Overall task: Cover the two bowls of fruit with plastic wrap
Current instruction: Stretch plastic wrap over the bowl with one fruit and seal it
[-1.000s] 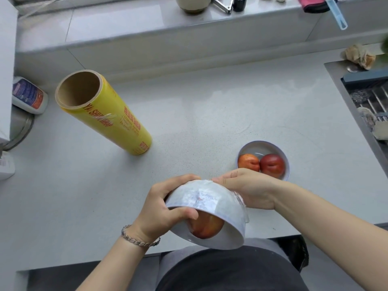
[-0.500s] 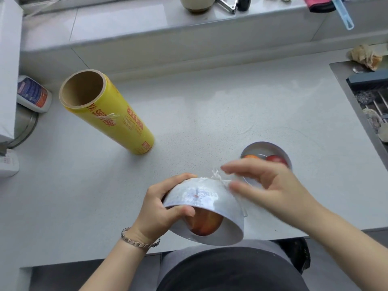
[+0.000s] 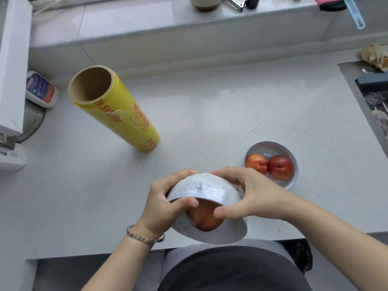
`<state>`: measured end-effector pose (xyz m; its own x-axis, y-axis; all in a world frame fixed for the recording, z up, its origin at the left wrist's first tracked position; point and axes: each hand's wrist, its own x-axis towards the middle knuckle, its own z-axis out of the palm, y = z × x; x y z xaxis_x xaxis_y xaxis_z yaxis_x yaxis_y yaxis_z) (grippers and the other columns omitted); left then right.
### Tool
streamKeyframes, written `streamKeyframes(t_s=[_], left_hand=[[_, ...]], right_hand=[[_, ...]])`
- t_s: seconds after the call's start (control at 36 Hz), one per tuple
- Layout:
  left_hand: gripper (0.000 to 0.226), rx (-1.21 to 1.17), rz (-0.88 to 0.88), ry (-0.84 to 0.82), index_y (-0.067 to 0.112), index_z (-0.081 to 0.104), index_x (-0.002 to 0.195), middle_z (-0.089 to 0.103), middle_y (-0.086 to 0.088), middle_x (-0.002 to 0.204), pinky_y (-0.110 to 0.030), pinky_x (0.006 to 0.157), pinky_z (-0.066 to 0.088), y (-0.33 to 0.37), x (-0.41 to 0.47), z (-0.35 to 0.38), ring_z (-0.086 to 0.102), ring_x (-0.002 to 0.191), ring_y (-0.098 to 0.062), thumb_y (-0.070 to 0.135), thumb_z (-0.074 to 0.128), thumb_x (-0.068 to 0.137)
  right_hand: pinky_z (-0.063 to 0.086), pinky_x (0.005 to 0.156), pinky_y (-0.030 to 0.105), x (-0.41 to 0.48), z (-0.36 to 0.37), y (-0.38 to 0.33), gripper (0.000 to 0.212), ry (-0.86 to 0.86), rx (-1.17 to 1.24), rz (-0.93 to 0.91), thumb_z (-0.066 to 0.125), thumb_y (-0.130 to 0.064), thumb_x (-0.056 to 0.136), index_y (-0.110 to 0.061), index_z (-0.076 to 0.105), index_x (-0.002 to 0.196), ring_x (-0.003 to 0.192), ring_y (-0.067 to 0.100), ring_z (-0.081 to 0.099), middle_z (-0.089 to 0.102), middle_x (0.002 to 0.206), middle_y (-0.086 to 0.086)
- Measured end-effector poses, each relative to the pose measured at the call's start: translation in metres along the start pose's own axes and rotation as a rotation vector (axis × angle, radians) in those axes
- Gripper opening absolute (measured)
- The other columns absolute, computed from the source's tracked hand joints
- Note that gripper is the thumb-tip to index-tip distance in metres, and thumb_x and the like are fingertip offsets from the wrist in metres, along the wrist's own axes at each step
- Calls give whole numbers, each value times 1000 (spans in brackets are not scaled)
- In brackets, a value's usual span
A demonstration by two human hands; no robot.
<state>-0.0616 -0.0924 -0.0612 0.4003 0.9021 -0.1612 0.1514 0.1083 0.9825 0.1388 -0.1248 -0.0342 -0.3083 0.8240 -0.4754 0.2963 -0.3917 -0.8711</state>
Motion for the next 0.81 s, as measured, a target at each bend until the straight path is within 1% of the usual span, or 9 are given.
streamKeyframes(t_s=[0.11, 0.19, 0.28, 0.36, 0.42, 0.5, 0.58, 0.64, 0.81], left_hand=[[67, 5, -32, 9, 32, 70, 93, 73, 12, 95, -26, 82, 51, -4, -3, 0, 66, 93, -10, 77, 72, 43], [71, 16, -40, 6, 29, 68, 93, 72, 14, 94, -24, 82, 51, -4, -2, 0, 65, 93, -9, 78, 71, 42], [73, 10, -39, 25, 27, 68, 93, 72, 14, 93, -22, 79, 51, -3, 0, -1, 66, 92, -9, 79, 70, 42], [73, 20, -29, 38, 27, 68, 93, 73, 14, 92, -22, 79, 51, -3, 4, -2, 66, 91, -10, 80, 69, 43], [72, 37, -15, 33, 28, 67, 93, 72, 18, 92, -20, 80, 50, -3, 5, -2, 65, 91, -6, 80, 69, 44], [70, 29, -11, 26, 28, 67, 94, 72, 17, 92, -18, 79, 49, -3, 7, -1, 65, 90, -4, 78, 70, 45], [71, 21, -21, 28, 26, 67, 95, 73, 15, 91, -18, 77, 49, -5, 7, -1, 65, 89, -5, 77, 71, 45], [71, 7, -25, 39, 26, 68, 94, 73, 16, 90, -16, 76, 49, -6, 6, -1, 65, 88, -3, 77, 70, 45], [73, -26, -37, 77, 25, 68, 89, 73, 15, 83, -14, 71, 49, -8, 4, 2, 65, 81, 0, 79, 71, 40]], right_hand=[[50, 95, 34, 2, -1, 6, 68, -151, 42, 36, 76, -47, 52, -30, 58, 115, 104, 6, 63, 67, 111, -8], [39, 107, 29, -1, -9, 10, 73, -134, 82, 55, 70, -57, 51, -40, 49, 119, 120, -4, 49, 54, 131, -18], [29, 111, 24, -9, -14, 5, 70, 108, 5, -171, 53, -79, 63, -43, 49, 123, 130, -5, 38, 47, 135, -25], [31, 108, 21, -17, -3, -5, 60, 87, -41, -403, 43, -64, 84, -22, 55, 125, 131, 5, 42, 54, 134, -12], [29, 109, 20, -14, 5, -5, 59, 36, -145, -449, 41, -59, 87, -18, 52, 128, 133, 4, 38, 52, 136, -8], [30, 108, 19, -3, 10, -5, 59, 39, -141, -397, 40, -61, 86, -21, 54, 127, 130, 0, 40, 51, 136, -10], [33, 104, 16, 4, 11, -8, 46, 54, -70, -332, 44, -49, 84, -24, 59, 119, 123, -2, 46, 55, 129, -13], [33, 101, 11, 8, 13, -8, 47, 60, -49, -307, 41, -48, 82, -24, 60, 118, 120, -5, 47, 56, 126, -15], [39, 102, 18, 15, 5, 1, 58, 6, 99, -159, 49, -70, 70, -35, 59, 114, 117, -4, 52, 61, 123, -16]])
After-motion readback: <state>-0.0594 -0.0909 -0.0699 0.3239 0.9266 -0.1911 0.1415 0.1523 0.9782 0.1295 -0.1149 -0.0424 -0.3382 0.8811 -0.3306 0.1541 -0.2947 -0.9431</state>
